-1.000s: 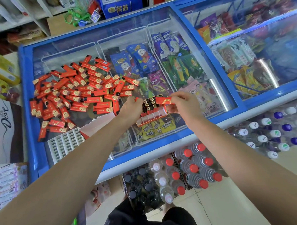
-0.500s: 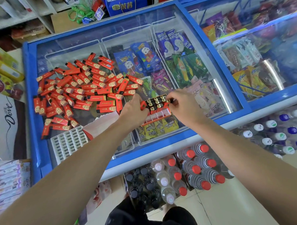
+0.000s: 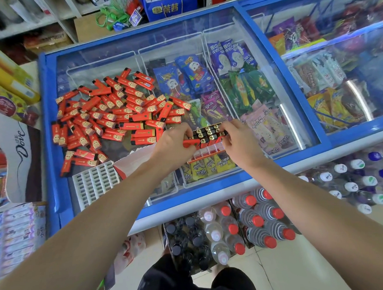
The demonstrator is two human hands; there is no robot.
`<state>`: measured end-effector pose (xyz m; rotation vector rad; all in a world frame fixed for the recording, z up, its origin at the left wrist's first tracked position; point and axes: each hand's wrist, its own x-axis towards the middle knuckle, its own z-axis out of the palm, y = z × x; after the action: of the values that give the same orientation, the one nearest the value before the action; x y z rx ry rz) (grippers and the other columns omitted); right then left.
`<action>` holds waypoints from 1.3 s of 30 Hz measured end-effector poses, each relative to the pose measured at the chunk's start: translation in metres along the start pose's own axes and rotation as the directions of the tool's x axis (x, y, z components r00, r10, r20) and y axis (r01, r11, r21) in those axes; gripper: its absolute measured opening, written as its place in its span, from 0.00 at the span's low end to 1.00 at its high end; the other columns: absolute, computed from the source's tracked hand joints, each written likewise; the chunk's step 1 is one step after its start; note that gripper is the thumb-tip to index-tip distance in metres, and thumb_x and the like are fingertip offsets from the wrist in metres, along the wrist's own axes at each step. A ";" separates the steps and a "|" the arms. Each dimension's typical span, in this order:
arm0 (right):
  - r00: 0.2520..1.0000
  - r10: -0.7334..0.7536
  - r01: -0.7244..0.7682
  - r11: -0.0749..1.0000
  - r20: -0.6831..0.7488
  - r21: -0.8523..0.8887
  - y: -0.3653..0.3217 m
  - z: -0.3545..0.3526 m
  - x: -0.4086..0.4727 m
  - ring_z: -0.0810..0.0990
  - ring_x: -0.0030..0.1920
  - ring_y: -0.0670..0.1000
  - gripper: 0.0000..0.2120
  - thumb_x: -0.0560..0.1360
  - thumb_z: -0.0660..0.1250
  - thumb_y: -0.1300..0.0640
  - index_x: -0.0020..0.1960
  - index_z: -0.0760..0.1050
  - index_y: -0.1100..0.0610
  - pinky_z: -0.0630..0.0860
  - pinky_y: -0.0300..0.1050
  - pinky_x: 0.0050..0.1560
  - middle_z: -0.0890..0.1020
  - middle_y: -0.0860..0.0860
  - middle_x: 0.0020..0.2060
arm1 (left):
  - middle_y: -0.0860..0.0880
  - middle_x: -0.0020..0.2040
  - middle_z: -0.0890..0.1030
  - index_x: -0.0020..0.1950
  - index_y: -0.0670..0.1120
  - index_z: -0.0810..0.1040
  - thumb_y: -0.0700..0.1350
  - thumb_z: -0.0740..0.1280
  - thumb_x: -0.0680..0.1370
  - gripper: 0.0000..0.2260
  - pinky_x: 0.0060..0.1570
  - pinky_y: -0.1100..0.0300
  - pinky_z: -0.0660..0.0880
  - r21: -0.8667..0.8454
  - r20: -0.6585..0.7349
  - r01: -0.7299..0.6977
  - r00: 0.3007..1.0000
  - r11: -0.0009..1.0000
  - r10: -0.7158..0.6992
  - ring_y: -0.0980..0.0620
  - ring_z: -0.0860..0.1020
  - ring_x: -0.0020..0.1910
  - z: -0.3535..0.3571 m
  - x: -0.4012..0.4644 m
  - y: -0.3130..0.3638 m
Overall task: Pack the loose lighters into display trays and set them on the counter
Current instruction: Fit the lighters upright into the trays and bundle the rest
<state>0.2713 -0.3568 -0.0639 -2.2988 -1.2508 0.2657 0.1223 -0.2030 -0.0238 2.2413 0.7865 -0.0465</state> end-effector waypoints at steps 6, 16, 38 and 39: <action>1.000 -0.016 0.016 0.999 -0.025 -0.029 0.001 0.000 -0.005 0.79 0.43 0.54 0.10 0.79 0.66 0.67 0.59 0.77 0.63 0.74 0.45 0.43 0.80 0.58 0.53 | 0.51 0.40 0.81 0.49 0.49 0.72 0.39 0.70 0.76 0.09 0.31 0.60 0.70 0.048 -0.012 -0.028 1.000 0.998 0.029 0.53 0.79 0.35 0.001 -0.004 0.001; 0.995 -0.015 0.008 0.997 -0.094 -0.072 0.000 0.008 -0.007 0.76 0.31 0.55 0.04 0.78 0.65 0.68 0.52 0.77 0.64 0.75 0.49 0.33 0.80 0.56 0.36 | 0.50 0.37 0.80 0.51 0.51 0.68 0.40 0.70 0.77 0.12 0.32 0.55 0.75 0.109 -0.014 -0.109 0.994 0.988 0.111 0.49 0.80 0.34 0.005 -0.008 -0.005; 0.998 0.007 -0.015 0.991 -0.060 -0.130 -0.011 0.000 -0.010 0.79 0.37 0.55 0.13 0.78 0.64 0.68 0.62 0.74 0.62 0.70 0.44 0.34 0.78 0.58 0.52 | 0.48 0.44 0.81 0.54 0.50 0.73 0.40 0.69 0.77 0.09 0.42 0.44 0.81 0.097 -0.010 -0.132 0.991 0.987 0.133 0.46 0.81 0.39 0.000 -0.007 -0.009; 0.996 -0.007 -0.004 0.993 -0.093 -0.119 -0.013 0.000 -0.009 0.78 0.35 0.54 0.12 0.77 0.65 0.68 0.60 0.75 0.62 0.69 0.43 0.32 0.78 0.58 0.51 | 0.48 0.43 0.82 0.54 0.50 0.73 0.40 0.70 0.77 0.09 0.42 0.45 0.81 0.095 -0.006 -0.114 0.993 0.989 0.115 0.47 0.82 0.39 -0.001 -0.007 -0.009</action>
<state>0.2568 -0.3589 -0.0575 -2.3810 -1.2518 0.0838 0.1120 -0.2012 -0.0271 2.3741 0.6726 -0.0161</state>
